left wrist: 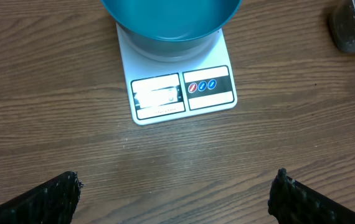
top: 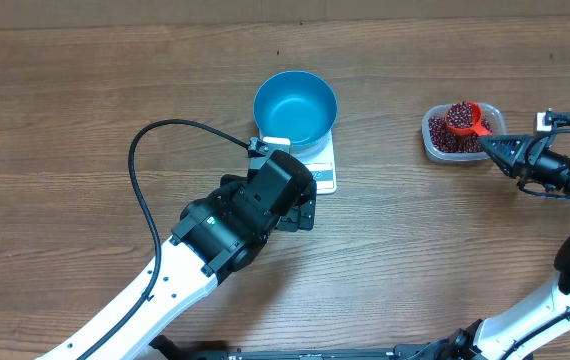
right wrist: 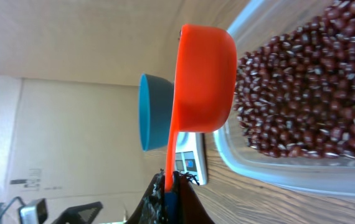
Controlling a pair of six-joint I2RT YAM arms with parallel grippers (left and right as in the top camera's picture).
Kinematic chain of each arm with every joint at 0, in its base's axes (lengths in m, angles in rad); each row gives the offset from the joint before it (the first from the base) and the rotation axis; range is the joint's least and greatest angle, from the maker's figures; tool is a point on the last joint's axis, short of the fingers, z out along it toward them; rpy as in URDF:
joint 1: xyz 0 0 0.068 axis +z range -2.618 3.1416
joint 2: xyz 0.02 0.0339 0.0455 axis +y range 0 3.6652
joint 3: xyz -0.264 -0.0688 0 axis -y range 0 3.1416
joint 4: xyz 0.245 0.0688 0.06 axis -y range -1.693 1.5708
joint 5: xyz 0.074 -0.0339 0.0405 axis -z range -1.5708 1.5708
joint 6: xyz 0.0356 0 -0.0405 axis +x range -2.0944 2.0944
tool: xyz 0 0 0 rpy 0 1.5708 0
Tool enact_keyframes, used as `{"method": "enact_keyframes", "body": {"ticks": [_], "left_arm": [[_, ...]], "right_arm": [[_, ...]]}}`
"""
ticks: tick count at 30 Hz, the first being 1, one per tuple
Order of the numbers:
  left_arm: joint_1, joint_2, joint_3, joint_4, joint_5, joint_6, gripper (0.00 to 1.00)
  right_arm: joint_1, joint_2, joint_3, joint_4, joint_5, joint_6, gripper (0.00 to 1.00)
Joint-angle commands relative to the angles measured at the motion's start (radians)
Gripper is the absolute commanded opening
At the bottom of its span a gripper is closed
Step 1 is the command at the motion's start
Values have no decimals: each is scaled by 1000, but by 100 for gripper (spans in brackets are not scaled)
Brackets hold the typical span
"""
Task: Scoop item into bowl and weigh 150g on scale
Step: 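Lift the filled red cup and carry it toward the blue bowl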
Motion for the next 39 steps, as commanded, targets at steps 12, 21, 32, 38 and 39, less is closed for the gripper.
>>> {"method": "enact_keyframes", "body": {"ticks": [12,21,32,38,39], "left_arm": [[-2,4,3,2,-10,-13,100],[-2,4,3,1,-10,-13,100],[-2,4,3,1,-10,-13,100],[-2,4,3,1,-10,-13,100],[-2,4,3,2,-10,-13,100]], "right_arm": [[39,11,-6,-74,-187,-15,4],[234,11,-6,-49,-278,-15,4],[446,11,-5,85,-278,44,4],[501,11,-5,164,-278,111,4],[507,11,-5,167,-278,111,4]]}}
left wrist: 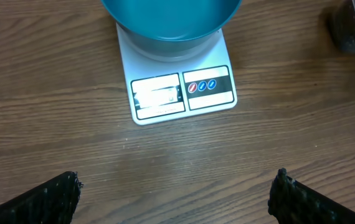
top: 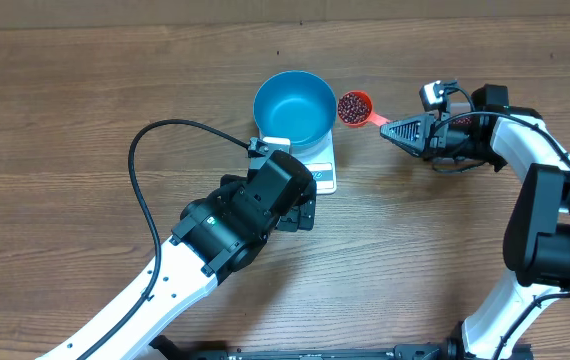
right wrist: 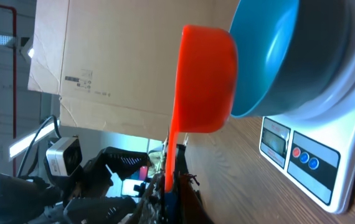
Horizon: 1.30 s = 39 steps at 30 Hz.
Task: Scoop item into bowl and weigh 150g on scale
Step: 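Lift the filled red cup and carry it toward the blue bowl, then tilt the red cup over the blue bowl to pour beans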
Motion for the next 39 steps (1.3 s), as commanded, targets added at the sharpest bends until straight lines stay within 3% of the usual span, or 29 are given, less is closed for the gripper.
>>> {"method": "enact_keyframes", "body": {"ticks": [1,17,32,39], "left_arm": [[-2,4,3,1,-11,-13,100],[-2,4,3,2,-10,-13,100],[-2,4,3,1,-10,-13,100],[-2,4,3,1,-11,-13,100]], "right_arm": [[29,11,-3,16,-44,26,4],[77,11,-3,158,-26,29,4],[132,11,-3,464,92,349,4],[189,11,-3,523,188,362,4]]}}
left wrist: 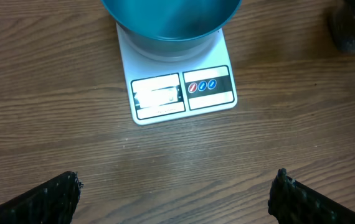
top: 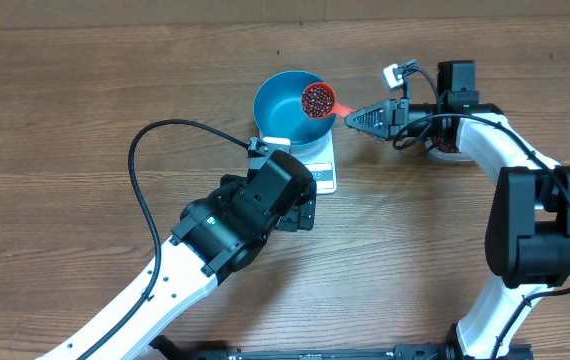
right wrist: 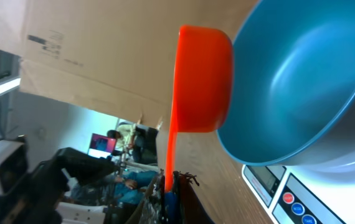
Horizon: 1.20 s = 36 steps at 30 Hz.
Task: Scoop item into bowl and weigh 150g on scale
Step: 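Tilt the red cup over the blue bowl to pour beans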
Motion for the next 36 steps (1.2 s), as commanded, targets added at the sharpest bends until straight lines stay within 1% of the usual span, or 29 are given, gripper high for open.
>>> {"method": "enact_keyframes", "body": {"ticks": [1,6,9,13,15,16,18,23,30,35,36], "left_arm": [[-2,4,3,1,-10,-13,100],[-2,4,3,1,-10,-13,100],[-2,4,3,1,-10,-13,100],[-2,4,3,1,-10,-13,100],[-2,4,3,1,-10,-13,100],[-2,4,3,1,-11,-13,99],[-2,4,3,1,-10,-13,100],[-2,4,3,1,-10,-13,100],[-2,4,3,1,-10,-13,100],[-2,4,3,1,-10,-13,100],[-2,4,3,1,-10,-13,99]], "right_arm": [[35,11,-1,6,97,14,4],[72,11,-2,53,246,14,4],[87,11,-2,122,371,13,4],[87,11,-2,182,417,-13,4],[87,11,-2,207,418,-107,4],[87,11,-2,208,418,-130,4],[87,11,-2,204,417,-235,4],[87,11,-2,195,417,-410,4],[87,11,-2,193,417,-697,4],[87,11,-2,193,423,-968,4],[87,11,-2,193,429,-996,4]]}}
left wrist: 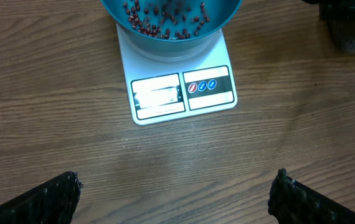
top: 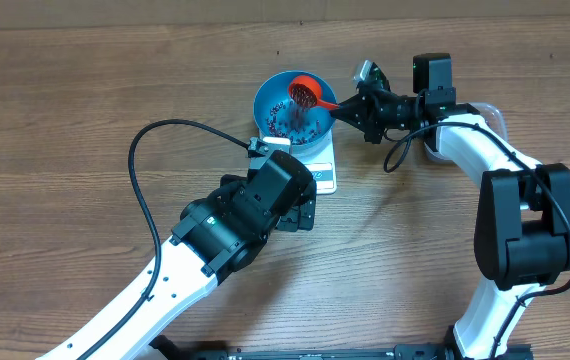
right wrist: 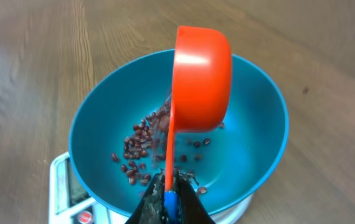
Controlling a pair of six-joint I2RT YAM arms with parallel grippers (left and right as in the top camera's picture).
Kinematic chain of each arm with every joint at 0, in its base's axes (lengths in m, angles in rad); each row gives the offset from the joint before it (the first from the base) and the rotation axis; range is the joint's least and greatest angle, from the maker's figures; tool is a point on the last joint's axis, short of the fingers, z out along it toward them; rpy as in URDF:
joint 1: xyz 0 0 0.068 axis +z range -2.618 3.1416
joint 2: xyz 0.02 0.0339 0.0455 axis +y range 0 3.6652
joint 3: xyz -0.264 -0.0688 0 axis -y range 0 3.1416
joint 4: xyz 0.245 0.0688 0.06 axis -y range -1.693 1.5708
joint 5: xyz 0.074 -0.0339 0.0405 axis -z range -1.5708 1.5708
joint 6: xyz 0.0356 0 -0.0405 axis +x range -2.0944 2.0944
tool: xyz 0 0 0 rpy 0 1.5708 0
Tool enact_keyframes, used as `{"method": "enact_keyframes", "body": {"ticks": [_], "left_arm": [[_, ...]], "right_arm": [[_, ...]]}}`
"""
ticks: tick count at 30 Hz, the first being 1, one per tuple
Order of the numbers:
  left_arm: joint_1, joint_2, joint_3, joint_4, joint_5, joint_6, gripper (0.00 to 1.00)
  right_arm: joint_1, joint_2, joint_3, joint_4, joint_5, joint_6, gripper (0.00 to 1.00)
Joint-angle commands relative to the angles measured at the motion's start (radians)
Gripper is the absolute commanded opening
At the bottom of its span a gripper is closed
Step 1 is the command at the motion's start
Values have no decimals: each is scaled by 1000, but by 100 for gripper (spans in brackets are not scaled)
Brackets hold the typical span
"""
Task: Scoop item into bowl and weigh 150g on scale
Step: 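Tilt the red cup over the blue bowl to pour beans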
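Note:
The blue bowl [top: 277, 122] stands on the white scale [top: 323, 172], with red beans [right wrist: 141, 147] scattered inside it. My right gripper [right wrist: 170, 194] is shut on the handle of the orange scoop [right wrist: 201, 81], which is tipped on its side over the bowl while beans fall out of it. The scoop [top: 307, 92] hangs above the bowl's far right part. My left gripper [left wrist: 174, 198] is open low over the wood just in front of the scale [left wrist: 180, 93], holding nothing. The scale's display is too bright to read.
The clear container [top: 487, 118] of beans sits to the right of the scale, mostly hidden under my right arm; a corner of it [left wrist: 350, 28] shows in the left wrist view. A black cable [top: 150, 180] loops over the table left of my left arm.
The scoop was level and full over the bowl's right rim; now it is tipped on its side farther over the bowl, and beans lie in the bowl. My left gripper has not moved.
My right gripper held the full scoop at the bean container on the right. Then the scoop was beside the bowl's right rim, then over the empty bowl. Now it is tilted and beans are in the bowl. My left gripper stayed open before the scale throughout.

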Motion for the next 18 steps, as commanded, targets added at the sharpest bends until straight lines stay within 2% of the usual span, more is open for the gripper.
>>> {"method": "enact_keyframes", "body": {"ticks": [1,9,18], "left_arm": [[-2,4,3,1,-10,-13,100],[-2,4,3,1,-10,-13,99],[-2,4,3,1,-10,-13,100]], "right_arm": [[-1,11,-1,4,14,-225,4],[-1,11,-1,14,85,-391,4],[-1,6,0,10,84,-389,4]]}}
